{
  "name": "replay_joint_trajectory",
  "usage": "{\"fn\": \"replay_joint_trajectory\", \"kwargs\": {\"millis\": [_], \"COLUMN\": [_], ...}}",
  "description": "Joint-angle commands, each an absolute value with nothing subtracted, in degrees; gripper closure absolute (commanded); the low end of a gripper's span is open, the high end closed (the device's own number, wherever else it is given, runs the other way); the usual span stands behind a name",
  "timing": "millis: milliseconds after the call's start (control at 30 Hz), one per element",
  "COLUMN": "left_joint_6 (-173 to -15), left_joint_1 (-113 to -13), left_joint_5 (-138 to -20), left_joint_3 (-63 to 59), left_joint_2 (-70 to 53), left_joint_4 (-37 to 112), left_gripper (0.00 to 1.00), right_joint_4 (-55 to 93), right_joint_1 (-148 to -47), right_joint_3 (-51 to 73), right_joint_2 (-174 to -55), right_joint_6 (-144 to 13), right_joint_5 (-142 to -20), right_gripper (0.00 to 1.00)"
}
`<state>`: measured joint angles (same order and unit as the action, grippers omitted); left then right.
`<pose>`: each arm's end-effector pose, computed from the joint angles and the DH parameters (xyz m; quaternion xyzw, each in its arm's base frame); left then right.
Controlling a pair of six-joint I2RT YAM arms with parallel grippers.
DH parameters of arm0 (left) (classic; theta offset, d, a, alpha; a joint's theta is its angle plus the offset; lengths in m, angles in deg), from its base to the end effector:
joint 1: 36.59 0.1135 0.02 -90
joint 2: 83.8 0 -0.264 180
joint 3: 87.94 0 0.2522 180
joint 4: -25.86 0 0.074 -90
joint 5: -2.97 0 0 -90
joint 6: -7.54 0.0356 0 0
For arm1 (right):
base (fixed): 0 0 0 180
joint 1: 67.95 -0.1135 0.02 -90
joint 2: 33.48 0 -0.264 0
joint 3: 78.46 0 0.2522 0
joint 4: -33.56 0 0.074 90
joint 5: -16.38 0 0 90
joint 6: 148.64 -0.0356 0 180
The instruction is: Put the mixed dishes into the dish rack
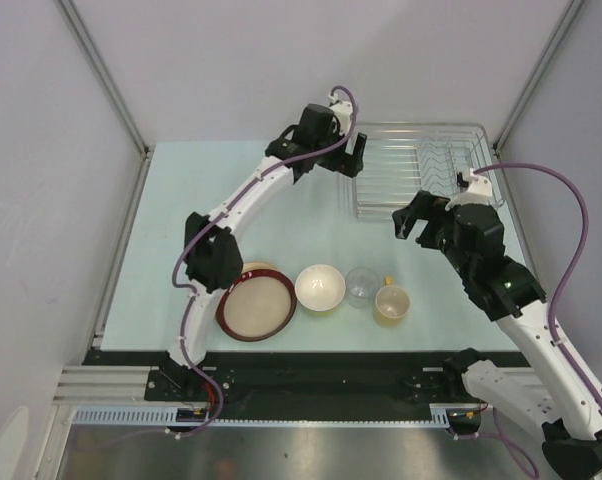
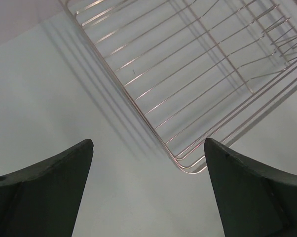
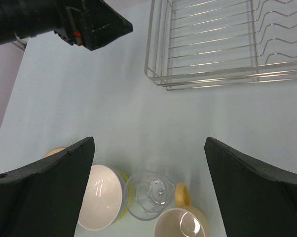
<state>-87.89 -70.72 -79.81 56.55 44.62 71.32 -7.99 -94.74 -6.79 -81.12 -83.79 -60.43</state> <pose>0.4293 -0.2964 0.3365 0.2443 0.8269 -0.2216 0.4555 0.1608 0.0721 0.3786 0.0564 0.8021 0.1739 0.5685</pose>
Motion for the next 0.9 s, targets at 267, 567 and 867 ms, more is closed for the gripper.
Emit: {"fn": "replay_joint_trajectory", "kwargs": {"millis": [267, 567, 867], "left_joint_6": [-91.16, -91.51, -89.67], "left_joint_1": [-71.66, -72.10, -72.19], "left_joint_5": [-82.90, -83.51, -86.85], "left_joint_3": [55.28, 55.19, 50.19], "left_joint_2": [51.72, 55.85, 56.30], "left_joint_4": [62.99, 61.15, 60.36], "left_gripper": [0.00, 0.00, 0.00], "right_joint_4": [-6.66, -5.25, -5.16], "right_joint_1": [-95.81, -95.73, -95.81], "right_joint_3": [-9.24, -10.56, -10.30], "right_joint_2": [-79.18, -80.59, -79.71], "right_joint_6": [-83.34, -83.78, -83.78], "right_joint_5": [-59.29, -60.52, -60.53], "right_gripper": [0.00, 0.01, 0.03]}}
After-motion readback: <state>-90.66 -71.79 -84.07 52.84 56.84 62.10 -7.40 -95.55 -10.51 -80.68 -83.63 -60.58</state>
